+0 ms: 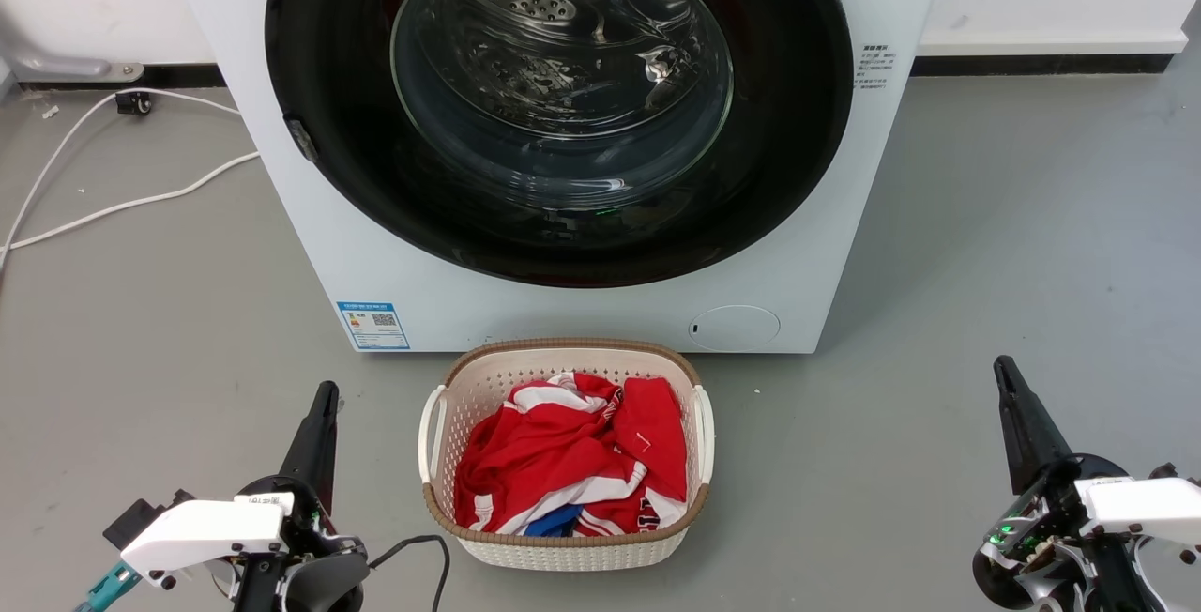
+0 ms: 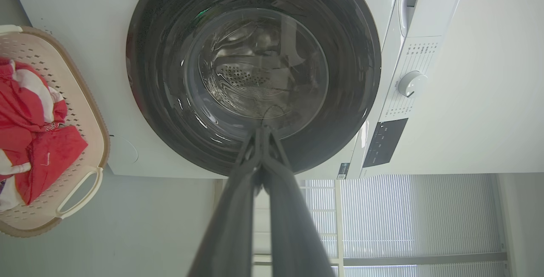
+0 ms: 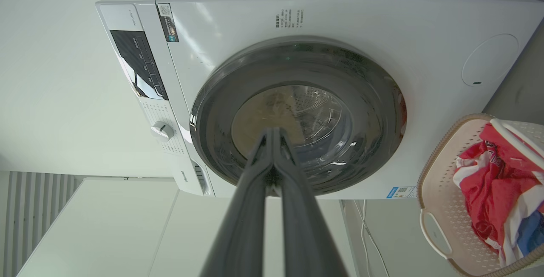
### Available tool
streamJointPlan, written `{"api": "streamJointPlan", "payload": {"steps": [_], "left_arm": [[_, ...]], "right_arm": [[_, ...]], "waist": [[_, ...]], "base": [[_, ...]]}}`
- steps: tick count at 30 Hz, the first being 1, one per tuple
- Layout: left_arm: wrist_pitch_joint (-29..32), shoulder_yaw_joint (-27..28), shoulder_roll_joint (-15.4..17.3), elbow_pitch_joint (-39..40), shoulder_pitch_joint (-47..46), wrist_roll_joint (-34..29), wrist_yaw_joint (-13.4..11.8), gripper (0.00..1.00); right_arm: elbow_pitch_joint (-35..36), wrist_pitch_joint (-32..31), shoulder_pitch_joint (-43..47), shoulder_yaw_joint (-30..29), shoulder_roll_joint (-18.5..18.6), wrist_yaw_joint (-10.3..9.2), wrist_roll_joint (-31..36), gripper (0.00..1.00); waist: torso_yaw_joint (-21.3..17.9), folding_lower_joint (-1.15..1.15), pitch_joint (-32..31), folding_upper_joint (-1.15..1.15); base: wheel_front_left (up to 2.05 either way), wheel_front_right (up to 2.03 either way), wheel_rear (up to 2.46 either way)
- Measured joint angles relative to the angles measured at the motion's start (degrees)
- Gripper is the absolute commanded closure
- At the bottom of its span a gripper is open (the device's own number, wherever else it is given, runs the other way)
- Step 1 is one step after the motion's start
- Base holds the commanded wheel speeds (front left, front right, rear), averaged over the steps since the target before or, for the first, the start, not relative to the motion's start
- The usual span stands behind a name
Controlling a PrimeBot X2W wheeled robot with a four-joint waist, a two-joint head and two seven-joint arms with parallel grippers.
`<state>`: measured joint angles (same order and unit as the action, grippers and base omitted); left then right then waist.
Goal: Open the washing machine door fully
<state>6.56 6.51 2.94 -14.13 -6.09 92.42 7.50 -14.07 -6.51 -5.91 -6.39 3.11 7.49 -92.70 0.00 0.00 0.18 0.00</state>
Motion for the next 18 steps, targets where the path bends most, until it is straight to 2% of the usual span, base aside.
{"api": "streamJointPlan", "payload": {"steps": [18], "left_arm": [[0.0,0.0,0.0,0.0,0.0,0.0,0.0,1.00]], "right_arm": [[0.0,0.0,0.0,0.0,0.0,0.00,0.0,1.00]], "waist": [[0.0,0.00,0.0,0.00]], "base": [[0.00,0.00,0.00]]}}
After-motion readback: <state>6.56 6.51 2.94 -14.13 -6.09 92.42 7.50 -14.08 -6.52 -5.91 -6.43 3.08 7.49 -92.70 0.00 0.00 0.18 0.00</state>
